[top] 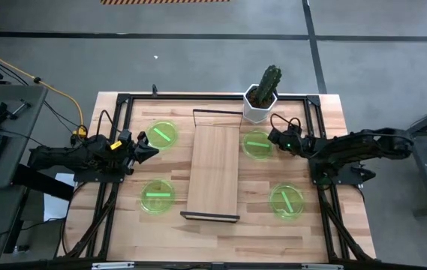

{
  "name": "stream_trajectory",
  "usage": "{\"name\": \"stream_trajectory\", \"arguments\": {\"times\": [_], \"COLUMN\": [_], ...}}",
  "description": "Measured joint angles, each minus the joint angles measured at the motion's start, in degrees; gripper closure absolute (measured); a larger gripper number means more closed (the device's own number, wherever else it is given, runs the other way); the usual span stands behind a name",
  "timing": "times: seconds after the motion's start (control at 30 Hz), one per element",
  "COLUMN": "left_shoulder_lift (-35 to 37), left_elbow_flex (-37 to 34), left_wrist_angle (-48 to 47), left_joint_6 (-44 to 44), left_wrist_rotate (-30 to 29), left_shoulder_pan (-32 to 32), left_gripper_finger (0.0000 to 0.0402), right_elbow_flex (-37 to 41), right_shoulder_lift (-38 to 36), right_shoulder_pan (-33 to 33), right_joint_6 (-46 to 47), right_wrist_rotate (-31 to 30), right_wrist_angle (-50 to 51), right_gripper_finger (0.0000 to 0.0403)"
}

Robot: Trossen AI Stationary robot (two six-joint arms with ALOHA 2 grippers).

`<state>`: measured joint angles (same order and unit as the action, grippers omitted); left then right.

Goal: Place and stack plates onto a shelf
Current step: Put the top right green plate on the shelf

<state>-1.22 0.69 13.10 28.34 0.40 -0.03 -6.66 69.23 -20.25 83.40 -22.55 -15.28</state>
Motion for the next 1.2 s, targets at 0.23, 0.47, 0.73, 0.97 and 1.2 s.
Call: {"name": "stream_trajectory", "arguments": {"times": [0.23, 0.47, 0.73, 0.97, 1.2], "left_shoulder_lift": [0.01, 0.01, 0.01, -0.01, 0.01], "left_elbow_flex": [0.00, 0.00, 0.00, 0.00, 0.00], "left_wrist_angle": [0.00, 0.00, 0.00, 0.00, 0.00], "left_joint_6": [0.00, 0.00, 0.00, 0.00, 0.00], "left_wrist_rotate": [0.00, 0.02, 0.00, 0.00, 0.00], "left_shoulder_pan": [0.00, 0.00, 0.00, 0.00, 0.00], "left_gripper_finger": [0.0402, 0.0401, 0.0401, 0.0402, 0.0402], "right_elbow_flex": [-0.09, -0.07, -2.05, -4.61, -8.20], "right_shoulder_lift": [0.02, -0.27, -6.41, -15.87, -26.58], "right_shoulder_pan": [-0.04, -0.05, -0.49, -1.51, -1.51], "right_joint_6": [-0.11, 0.78, -0.10, -5.49, -11.10], "right_wrist_rotate": [1.49, 1.56, 4.36, 5.60, 8.21], "right_wrist_angle": [1.61, 1.93, 8.33, 18.56, 32.40], "right_gripper_finger": [0.0339, 0.0397, 0.0403, 0.0403, 0.0403]}}
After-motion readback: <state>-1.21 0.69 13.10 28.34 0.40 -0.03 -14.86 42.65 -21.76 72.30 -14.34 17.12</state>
